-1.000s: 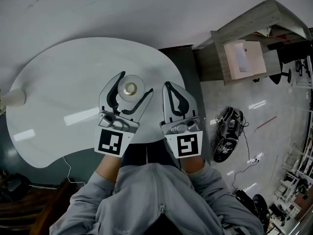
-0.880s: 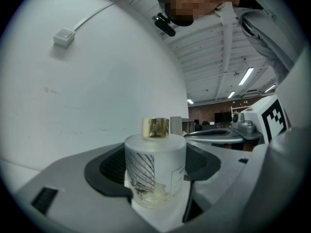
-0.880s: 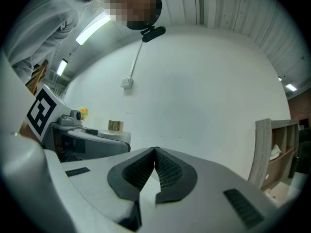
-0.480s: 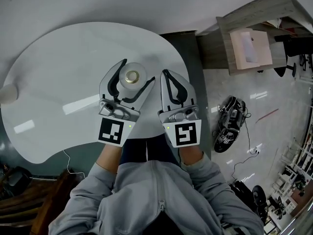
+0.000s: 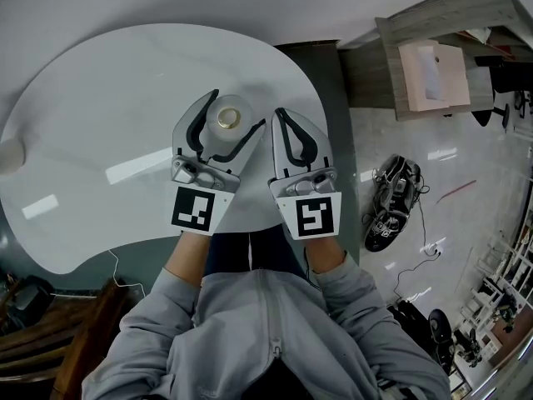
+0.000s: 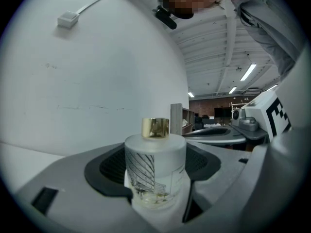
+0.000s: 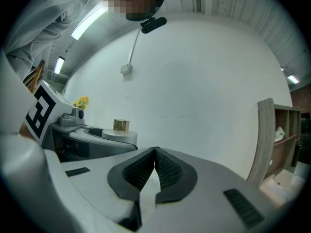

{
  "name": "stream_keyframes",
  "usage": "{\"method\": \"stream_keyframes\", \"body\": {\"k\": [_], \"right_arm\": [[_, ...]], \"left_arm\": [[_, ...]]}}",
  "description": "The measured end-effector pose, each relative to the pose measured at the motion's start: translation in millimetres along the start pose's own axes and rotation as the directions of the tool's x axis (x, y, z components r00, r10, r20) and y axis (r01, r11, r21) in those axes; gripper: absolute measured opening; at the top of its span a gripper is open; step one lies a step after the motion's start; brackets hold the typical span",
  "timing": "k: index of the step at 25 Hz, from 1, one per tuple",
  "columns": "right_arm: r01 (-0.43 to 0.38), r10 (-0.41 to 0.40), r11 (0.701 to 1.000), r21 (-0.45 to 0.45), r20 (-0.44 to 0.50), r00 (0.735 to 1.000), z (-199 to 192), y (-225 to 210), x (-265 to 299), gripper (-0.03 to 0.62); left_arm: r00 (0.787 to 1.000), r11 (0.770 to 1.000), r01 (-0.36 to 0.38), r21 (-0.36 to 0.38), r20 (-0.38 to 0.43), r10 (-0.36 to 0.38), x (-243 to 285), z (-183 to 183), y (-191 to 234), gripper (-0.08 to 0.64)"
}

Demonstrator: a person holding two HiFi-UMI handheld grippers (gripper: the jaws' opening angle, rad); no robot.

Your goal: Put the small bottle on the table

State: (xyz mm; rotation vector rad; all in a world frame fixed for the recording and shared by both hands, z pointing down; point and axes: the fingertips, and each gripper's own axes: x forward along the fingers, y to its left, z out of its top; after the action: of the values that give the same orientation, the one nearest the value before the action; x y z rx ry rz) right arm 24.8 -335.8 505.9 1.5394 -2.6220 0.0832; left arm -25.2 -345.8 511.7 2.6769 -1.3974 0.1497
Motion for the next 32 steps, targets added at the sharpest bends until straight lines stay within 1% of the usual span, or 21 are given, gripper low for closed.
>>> {"method": "stream_keyframes", "body": {"k": [5,12,16,19,23,26,30,32], "right_arm": [[-0.005,0.005,1.0,0.007,-0.027,1.0,-10.1,0.7,7.2,0.026],[-0.005,0.005,1.0,0.007,-0.054,0.999,-18.8,1.0,9.7,0.026],[-0.001,0.002,1.0,0.015,-0.065,0.998,-22.1,-0.4,11.0,0.026],[-0.003,0.004,1.0,0.016,-0.068,0.998,-24.4,1.1,11.2,0.026],[-0.006,0.007,1.0,0.016,-0.077,0.997,-27.7,1.6,13.0,0.026],[-0.008,0.009,1.0,0.016,-0.083,0.997,-28.9,2.7,12.5,0.026],[-0.005,0.006,1.0,0.013,-0.085,0.996,-29.8,5.3,10.4,0.026],[-0.006,0.007,1.0,0.012,-0.088,0.996,-29.5,6.1,10.6,0.026]], "left_arm": [[1.0,1.0,-0.002,0.01,-0.019,0.002,3.6,-9.3,3.1,0.334],[0.997,0.998,0.021,0.067,-0.075,-0.016,7.9,-24.9,3.4,0.334],[0.995,0.997,0.023,0.076,-0.102,-0.015,11.3,-32.6,4.1,0.334],[0.992,0.997,0.022,0.069,-0.127,-0.013,11.8,-39.6,3.4,0.334],[0.984,0.999,0.021,0.047,-0.179,-0.012,12.1,-47.9,2.4,0.334],[0.981,0.999,0.018,0.049,-0.196,-0.008,11.3,-51.3,3.4,0.334],[0.976,1.0,0.008,0.024,-0.216,-0.003,8.4,-57.1,5.5,0.334],[0.976,1.0,0.01,0.025,-0.218,-0.005,8.4,-56.6,5.7,0.334]]}}
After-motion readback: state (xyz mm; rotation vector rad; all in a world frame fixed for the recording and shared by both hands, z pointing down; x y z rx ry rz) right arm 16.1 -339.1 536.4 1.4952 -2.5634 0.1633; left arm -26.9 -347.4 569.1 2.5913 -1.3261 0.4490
